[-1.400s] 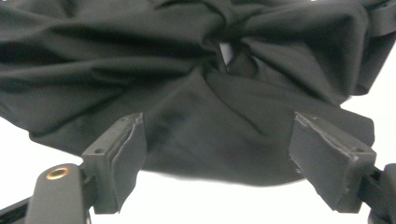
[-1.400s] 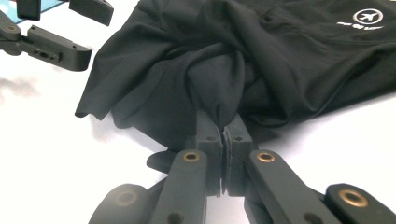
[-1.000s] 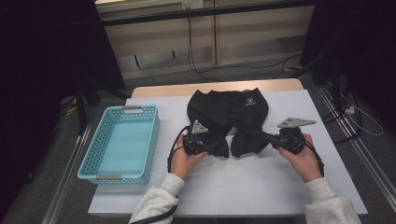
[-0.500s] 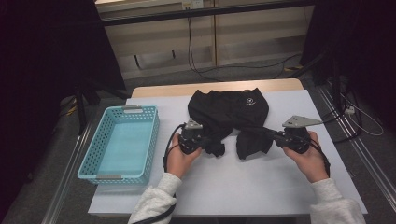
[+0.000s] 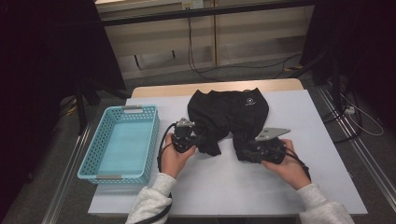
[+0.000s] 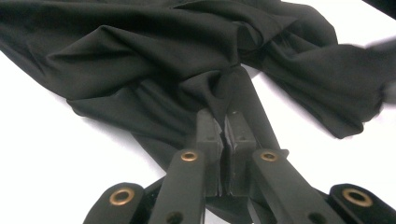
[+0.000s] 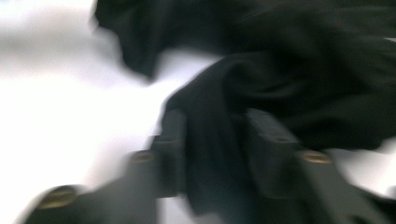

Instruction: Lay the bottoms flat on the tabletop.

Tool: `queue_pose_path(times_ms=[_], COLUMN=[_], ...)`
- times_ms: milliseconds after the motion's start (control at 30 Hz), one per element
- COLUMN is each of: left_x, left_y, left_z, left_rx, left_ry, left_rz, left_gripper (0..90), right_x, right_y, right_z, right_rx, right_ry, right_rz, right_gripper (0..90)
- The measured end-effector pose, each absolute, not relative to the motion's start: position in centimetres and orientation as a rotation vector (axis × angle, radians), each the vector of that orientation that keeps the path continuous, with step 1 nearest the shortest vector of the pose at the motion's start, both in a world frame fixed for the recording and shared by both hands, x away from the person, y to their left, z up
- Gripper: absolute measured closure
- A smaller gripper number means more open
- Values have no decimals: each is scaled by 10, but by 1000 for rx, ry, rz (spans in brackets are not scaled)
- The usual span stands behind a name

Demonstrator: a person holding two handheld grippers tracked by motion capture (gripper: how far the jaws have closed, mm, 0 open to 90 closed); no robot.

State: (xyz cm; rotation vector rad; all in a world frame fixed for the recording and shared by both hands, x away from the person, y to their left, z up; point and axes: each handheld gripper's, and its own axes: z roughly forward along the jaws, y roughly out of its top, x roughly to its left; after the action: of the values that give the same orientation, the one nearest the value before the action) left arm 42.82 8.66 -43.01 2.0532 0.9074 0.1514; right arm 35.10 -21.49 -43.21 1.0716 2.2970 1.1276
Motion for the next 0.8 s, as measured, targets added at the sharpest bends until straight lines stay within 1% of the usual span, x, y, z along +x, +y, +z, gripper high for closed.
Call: queue_pose_path(times_ms=[33,100,167,233,300,367,400,467,567,700,767,800], left_x=[429,429,430,430,429,429,429,429,429,429,430,430], left_y=[87,88,88,89,89,89,90,90,90,90,90,90], left_z=[-430,-432,-432,-431,-430,-429,-429,-429,-430,-431,-431,-432], left_rx=[2055,2052,2051,2048,2046,2056,2051,2050,2057,2060,2066,2059], left_ry=[911,918,924,926,923,920,925,927,929,926,922,926], left_rz=[154,155,153,157,160,152,157,154,153,151,151,146], left_gripper=[866,866,866,866,866,868,868,869,870,870,869,869], right_x=[351,351,351,352,351,351,352,354,359,361,360,359], right_y=[-223,-237,-250,-261,-268,-270,-270,-268,-264,-256,-252,-252], right_z=[-429,-425,-424,-425,-426,-428,-430,-436,-447,-454,-459,-459], right_rx=[1102,1145,1180,1240,1264,1289,1302,1318,1338,1328,1310,1297], right_ry=[2265,2208,2176,2143,2128,2128,2133,2147,2191,2258,2279,2285], right_rz=[1142,1160,1143,1163,1174,1109,1101,1082,1040,1004,985,991], right_gripper=[507,456,457,416,424,457,451,472,480,549,626,721])
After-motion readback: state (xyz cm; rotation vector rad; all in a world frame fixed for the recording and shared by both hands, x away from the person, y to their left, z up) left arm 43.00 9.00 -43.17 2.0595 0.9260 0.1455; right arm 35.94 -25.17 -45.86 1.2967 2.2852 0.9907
